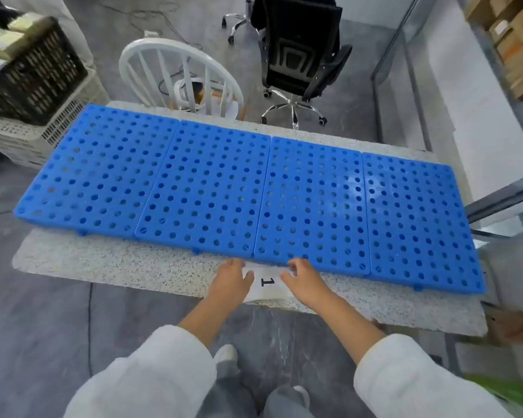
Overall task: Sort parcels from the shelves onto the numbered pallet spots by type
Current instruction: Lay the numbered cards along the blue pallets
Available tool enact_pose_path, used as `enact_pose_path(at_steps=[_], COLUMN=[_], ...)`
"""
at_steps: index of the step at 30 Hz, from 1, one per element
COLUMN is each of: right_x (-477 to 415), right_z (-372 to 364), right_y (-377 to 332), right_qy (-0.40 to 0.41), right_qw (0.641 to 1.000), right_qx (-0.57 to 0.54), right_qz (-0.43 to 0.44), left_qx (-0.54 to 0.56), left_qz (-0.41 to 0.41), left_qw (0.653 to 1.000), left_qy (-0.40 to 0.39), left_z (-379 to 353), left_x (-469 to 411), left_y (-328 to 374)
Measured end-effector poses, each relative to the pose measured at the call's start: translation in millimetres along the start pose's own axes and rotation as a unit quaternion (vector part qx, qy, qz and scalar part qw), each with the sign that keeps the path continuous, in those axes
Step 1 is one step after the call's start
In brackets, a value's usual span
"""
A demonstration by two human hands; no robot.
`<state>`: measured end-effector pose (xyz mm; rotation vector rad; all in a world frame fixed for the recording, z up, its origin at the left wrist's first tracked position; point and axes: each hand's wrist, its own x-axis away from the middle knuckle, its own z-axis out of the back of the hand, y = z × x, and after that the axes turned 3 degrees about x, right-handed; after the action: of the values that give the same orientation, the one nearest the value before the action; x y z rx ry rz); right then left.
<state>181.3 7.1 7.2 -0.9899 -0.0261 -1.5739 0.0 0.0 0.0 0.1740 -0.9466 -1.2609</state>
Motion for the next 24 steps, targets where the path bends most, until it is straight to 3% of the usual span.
enact_pose_path(at_steps=[6, 10, 12, 17, 24], right_x=[-20.4, -31.8, -35.2, -41.6, -45.9], right_z=[-39.8, -56.2, -63.9, -74.0, -70.5], right_y=[6.4, 5.1, 1.7, -4.5, 1.6], right_qy=[0.056, 0.089, 0.108, 0.2, 0.17], right_qw=[0.991, 0.982, 0.98, 0.947, 0.928], right_qx=[0.1, 0.114, 0.081, -0.152, -0.235], right_qz=[-0.075, -0.125, -0.144, -0.199, -0.235], left_qx=[-0.104, -0.067, -0.036, 0.048, 0.047], left_qz=[0.064, 0.093, 0.093, 0.088, 0.066], left_qw=[0.992, 0.992, 0.992, 0.989, 0.992], left_qy=[0.042, 0.056, 0.073, 0.107, 0.101], left_z=[-22.4, -31.7, -38.3, -45.0, -42.1], left_x=[-7.5, -17.0, -21.1, -23.7, -27.5], left_y=[-15.3, -28.9, -29.1, -18.0, -17.5])
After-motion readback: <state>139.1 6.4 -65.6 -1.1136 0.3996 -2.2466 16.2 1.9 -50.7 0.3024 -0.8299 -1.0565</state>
